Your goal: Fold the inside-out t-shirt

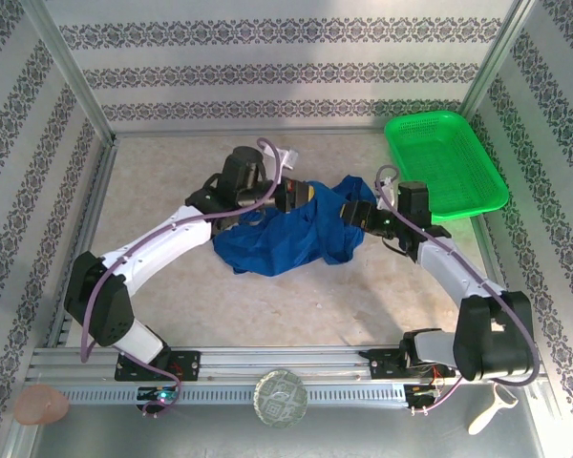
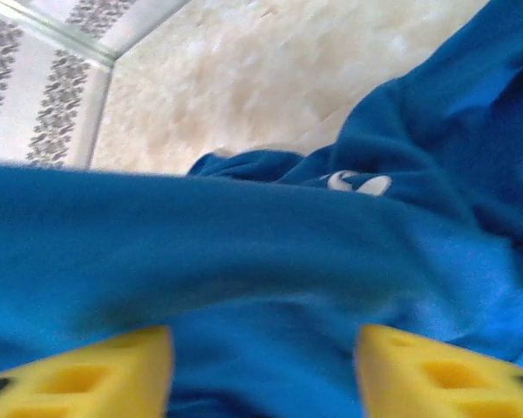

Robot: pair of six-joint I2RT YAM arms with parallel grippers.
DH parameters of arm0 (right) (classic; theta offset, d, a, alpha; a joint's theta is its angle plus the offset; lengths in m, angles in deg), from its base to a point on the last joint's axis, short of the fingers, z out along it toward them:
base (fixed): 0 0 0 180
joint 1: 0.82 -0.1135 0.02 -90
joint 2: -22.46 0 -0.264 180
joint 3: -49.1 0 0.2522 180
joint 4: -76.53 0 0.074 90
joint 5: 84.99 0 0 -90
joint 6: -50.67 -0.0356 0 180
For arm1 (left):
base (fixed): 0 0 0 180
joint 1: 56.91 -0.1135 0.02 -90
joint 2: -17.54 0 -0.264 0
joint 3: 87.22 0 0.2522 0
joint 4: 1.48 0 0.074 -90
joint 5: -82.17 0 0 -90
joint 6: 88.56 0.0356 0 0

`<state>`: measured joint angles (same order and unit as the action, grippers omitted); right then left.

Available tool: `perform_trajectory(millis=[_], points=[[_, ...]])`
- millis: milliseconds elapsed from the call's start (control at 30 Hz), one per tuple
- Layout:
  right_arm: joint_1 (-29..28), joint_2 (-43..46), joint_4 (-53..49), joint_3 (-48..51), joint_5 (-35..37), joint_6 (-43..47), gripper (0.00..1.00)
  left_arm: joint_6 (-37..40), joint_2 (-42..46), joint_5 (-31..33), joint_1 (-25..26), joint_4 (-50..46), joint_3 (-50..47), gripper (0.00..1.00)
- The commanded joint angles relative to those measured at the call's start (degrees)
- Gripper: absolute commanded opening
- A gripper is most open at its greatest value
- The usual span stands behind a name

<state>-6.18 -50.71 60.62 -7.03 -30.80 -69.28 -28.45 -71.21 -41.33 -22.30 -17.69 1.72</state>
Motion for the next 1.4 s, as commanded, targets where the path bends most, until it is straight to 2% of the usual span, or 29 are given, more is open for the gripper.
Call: perform_trajectory(millis=[0,67,200,267,433,533,667,700,767,800,867,900,1033,1133,1233,1300,1367], points=[[-0.08,6.04,-2.41,-3.91,4.78,-0.38,0.66,-9.72,1.48,-10.44,-1.45,5.14,1.85,0.00],[-0.59,11.83,-5.44,-3.98,5.29,-0.13,0.66,-14.37,1.32,-11.09,-1.86,8.76,1.25,0.00],[-5.29,22.63,-10.35,-4.63,8.14,2.02,0.77,-19.61,0.38,-11.87,-2.11,13.00,1.26,0.00],[-8.79,24.42,-11.19,-5.40,11.17,2.98,0.81,-20.72,0.09,-11.74,-2.18,13.46,1.55,0.00],[-17.74,19.97,-10.36,-7.86,20.23,7.42,0.85,-23.04,0.07,-11.73,-2.13,14.32,2.65,0.00],[-20.21,15.76,-6.78,-8.86,23.18,8.79,0.86,-25.06,0.10,-11.84,-1.94,15.52,2.95,0.00],[-20.40,9.55,-2.63,-10.89,27.34,9.65,0.86,-28.10,0.33,-12.63,-1.48,18.24,3.07,0.00],[-19.99,7.60,-1.53,-11.42,26.94,9.73,0.84,-29.74,0.29,-12.90,-1.39,19.37,2.97,0.00],[-18.52,4.40,-0.19,-12.71,23.93,9.49,0.67,-32.35,0.32,-13.21,-1.47,22.17,2.61,0.00],[-17.55,3.47,0.28,-13.10,21.48,9.39,0.51,-33.12,0.33,-13.13,-1.63,22.32,2.76,0.00],[-15.09,2.90,1.81,-13.13,14.93,8.63,0.11,-34.33,0.24,-12.57,-2.35,21.97,2.96,0.00],[-13.59,3.30,2.50,-12.82,10.97,7.98,0.00,-34.78,0.00,-12.09,-3.05,21.53,3.04,0.00],[-8.39,7.16,5.02,-10.19,-6.91,6.38,0.00,-37.67,-1.22,-8.63,-7.92,21.82,1.98,0.00],[-7.29,10.15,6.99,-7.65,-17.19,5.14,0.00,-40.09,-4.28,-7.44,-11.77,24.48,1.91,0.00],[-7.29,11.19,11.10,-5.91,-23.50,1.59,0.00,-39.99,-8.92,-7.97,-13.11,24.78,4.32,0.00],[-7.29,11.20,15.07,-4.79,-24.96,-1.42,0.00,-37.90,-11.63,-8.56,-13.09,22.05,6.45,0.00],[-7.06,10.94,16.91,-4.09,-24.28,-2.76,0.00,-36.36,-13.48,-9.22,-13.07,21.49,6.72,0.14]])
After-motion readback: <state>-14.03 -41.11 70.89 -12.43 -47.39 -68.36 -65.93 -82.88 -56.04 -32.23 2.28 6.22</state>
